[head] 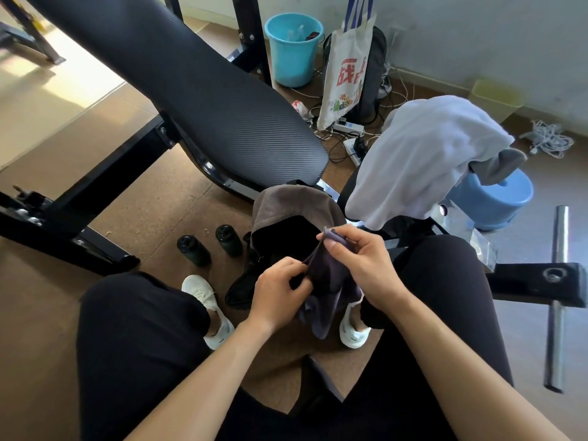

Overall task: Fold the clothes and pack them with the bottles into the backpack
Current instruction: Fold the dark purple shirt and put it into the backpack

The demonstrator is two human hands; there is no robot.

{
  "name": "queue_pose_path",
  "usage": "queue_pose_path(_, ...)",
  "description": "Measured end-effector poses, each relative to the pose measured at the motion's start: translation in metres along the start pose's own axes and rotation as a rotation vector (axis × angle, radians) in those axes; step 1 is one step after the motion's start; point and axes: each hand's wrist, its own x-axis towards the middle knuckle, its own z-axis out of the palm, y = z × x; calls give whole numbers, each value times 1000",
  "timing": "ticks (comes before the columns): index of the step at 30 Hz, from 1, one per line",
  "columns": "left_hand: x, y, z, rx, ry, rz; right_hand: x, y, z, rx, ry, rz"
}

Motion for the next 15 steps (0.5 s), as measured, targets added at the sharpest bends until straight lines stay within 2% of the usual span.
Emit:
queue_pose_path(6,1,-12,0,62,-42,-94,14,-28,-12,90,77,-39)
queue_pose_path(11,1,-4,-2,-63,154,43,19,-40,-18,96,145,-61)
queue_pose_path(15,1,3,-12,-181,242,68,28,-42,-29,60,277,-67)
